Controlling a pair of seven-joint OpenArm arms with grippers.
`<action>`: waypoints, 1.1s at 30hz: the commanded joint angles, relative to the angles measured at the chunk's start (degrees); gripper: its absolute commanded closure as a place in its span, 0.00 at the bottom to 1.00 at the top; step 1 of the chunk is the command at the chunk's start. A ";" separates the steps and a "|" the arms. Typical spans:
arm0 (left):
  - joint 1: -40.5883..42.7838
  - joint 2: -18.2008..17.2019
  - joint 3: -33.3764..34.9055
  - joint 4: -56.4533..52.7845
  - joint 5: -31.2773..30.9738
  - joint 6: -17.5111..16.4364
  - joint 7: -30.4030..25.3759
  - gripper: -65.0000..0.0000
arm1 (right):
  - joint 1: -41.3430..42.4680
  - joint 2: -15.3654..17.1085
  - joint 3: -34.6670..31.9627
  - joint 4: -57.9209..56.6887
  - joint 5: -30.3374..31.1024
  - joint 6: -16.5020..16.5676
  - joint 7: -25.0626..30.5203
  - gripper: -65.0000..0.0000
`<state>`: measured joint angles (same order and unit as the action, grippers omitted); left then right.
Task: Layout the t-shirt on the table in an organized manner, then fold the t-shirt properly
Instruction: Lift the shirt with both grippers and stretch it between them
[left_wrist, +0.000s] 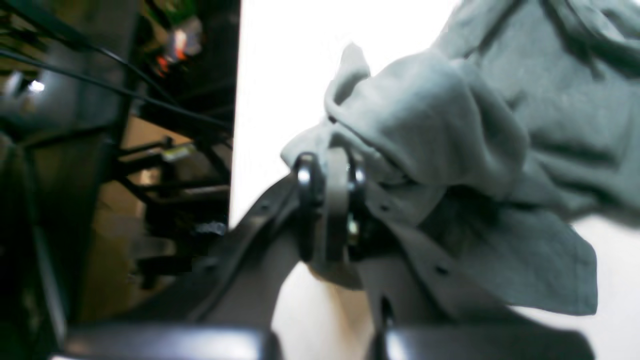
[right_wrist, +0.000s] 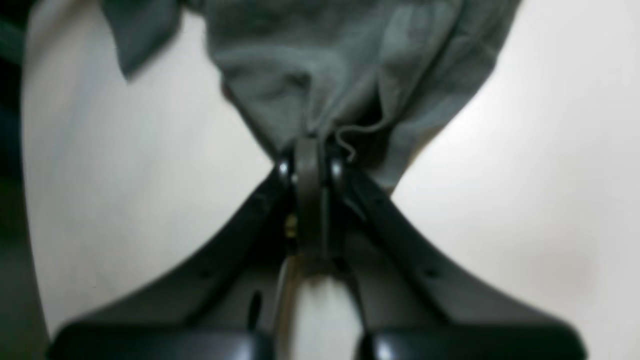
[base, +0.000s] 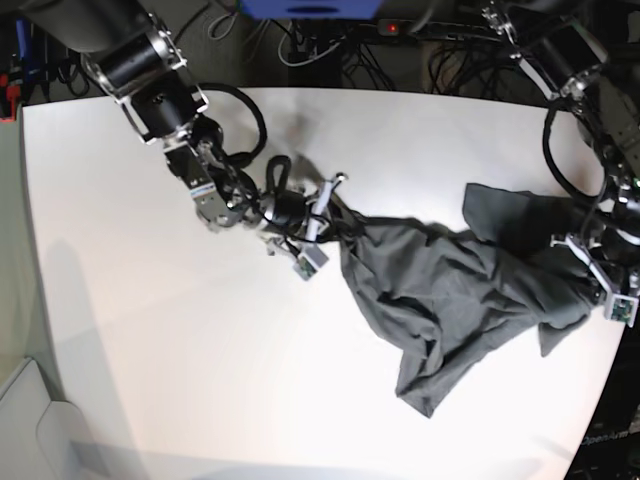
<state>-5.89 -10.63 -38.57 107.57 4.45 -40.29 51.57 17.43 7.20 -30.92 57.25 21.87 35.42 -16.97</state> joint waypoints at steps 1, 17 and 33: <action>-0.92 -0.75 -0.16 1.75 -0.36 0.29 -1.42 0.99 | 0.72 0.84 1.95 4.59 0.15 -0.47 -0.30 1.00; -1.01 -0.22 -3.68 5.44 -0.45 0.29 -1.42 0.99 | -3.50 2.95 22.61 52.77 0.15 -0.30 -22.54 1.00; -0.66 -0.22 -3.41 5.18 -0.36 0.29 -1.15 0.99 | -2.18 2.51 35.97 56.20 -0.02 -0.21 -25.01 1.00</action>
<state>-5.74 -10.09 -41.89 111.85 3.60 -40.73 51.03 13.78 9.21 4.67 112.84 21.87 35.77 -43.68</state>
